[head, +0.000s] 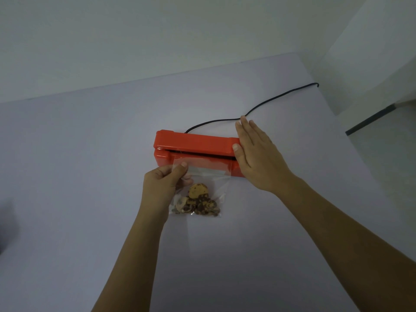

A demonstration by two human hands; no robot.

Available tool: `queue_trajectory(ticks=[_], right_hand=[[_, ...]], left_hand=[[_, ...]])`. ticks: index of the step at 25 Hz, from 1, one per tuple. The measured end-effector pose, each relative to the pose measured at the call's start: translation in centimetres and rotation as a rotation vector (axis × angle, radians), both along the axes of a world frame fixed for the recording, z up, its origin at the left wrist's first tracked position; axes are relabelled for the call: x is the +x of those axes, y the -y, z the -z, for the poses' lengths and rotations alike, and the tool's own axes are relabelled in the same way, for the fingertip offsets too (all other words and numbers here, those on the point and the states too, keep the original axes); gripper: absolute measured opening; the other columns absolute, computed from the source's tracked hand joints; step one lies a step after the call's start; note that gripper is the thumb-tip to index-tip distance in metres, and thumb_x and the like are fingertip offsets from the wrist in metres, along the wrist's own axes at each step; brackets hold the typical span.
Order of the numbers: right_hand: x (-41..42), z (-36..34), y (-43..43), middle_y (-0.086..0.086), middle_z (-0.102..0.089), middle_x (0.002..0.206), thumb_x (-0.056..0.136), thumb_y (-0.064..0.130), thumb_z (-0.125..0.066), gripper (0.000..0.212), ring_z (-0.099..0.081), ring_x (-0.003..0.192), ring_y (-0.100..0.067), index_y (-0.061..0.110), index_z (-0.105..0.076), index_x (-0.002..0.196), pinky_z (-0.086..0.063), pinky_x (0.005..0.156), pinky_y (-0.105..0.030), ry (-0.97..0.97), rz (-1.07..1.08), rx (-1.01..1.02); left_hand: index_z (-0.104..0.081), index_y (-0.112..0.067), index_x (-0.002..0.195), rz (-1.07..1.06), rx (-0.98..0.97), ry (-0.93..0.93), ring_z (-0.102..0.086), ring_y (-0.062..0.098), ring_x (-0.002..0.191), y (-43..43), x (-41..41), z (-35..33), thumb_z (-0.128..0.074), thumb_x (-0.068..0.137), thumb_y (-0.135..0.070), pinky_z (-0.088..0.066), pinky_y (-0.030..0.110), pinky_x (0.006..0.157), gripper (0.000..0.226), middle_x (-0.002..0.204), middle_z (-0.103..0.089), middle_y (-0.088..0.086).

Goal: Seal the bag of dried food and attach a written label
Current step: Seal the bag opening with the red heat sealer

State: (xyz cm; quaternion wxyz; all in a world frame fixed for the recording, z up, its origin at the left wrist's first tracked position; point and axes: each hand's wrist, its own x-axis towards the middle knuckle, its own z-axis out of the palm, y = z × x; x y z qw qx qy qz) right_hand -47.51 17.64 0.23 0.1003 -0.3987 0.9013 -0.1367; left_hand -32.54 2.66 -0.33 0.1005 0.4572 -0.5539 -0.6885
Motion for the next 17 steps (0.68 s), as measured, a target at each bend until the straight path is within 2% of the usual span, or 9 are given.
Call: queue_trajectory(ticks=[5,9,14,15,17], right_hand=[[0.0,-0.1,-0.1,-0.009,-0.007,0.157,0.088,0.049,-0.003,0.072,-0.005,0.145,-0.023,0.009,-0.011,0.146,-0.012,0.118,-0.043,0.016,0.001,0.001],[0.1,-0.4,-0.1,-0.008,-0.006,0.157,0.095,0.041,-0.015,0.061,-0.003,0.145,-0.023,0.009,-0.011,0.146,-0.01,0.118,-0.043,0.051,0.01,-0.006],[0.2,-0.8,0.0,-0.007,-0.004,0.158,0.1,0.032,-0.023,0.054,0.002,0.145,-0.021,0.009,-0.009,0.147,-0.007,0.119,-0.04,0.091,0.014,-0.021],[0.2,-0.8,0.0,-0.007,-0.003,0.158,0.1,0.032,-0.023,0.054,0.003,0.145,-0.021,0.01,-0.009,0.147,-0.007,0.119,-0.041,0.097,0.014,-0.013],[0.3,-1.0,0.1,-0.006,-0.001,0.158,0.1,0.033,-0.023,0.054,0.005,0.145,-0.02,0.01,-0.008,0.147,-0.006,0.119,-0.04,0.097,0.007,0.001]], left_hand=[[-0.072,-0.005,0.074,0.004,-0.01,-0.004,-0.065,0.017,0.055,0.1,-0.1,0.0,-0.066,0.084,-0.021,-0.055,0.034,0.066,0.019,0.059,-0.069,0.006],[-0.071,-0.006,0.074,0.007,-0.007,-0.002,-0.065,0.015,0.054,0.0,0.0,0.1,-0.066,0.084,-0.022,-0.055,0.028,0.06,0.019,0.058,-0.069,0.005],[-0.071,-0.004,0.073,0.006,0.006,-0.001,-0.063,0.015,0.053,0.1,0.0,0.1,-0.066,0.084,-0.02,-0.055,0.032,0.061,0.02,0.056,-0.068,0.005],[-0.071,-0.004,0.074,0.007,0.005,-0.001,-0.063,0.015,0.052,0.0,-0.1,0.0,-0.066,0.084,-0.019,-0.055,0.03,0.06,0.019,0.057,-0.068,0.005],[-0.07,-0.005,0.072,0.017,-0.013,0.0,-0.057,0.008,0.044,0.0,0.0,-0.1,-0.065,0.085,-0.018,-0.049,0.019,0.047,0.019,0.05,-0.064,0.0]])
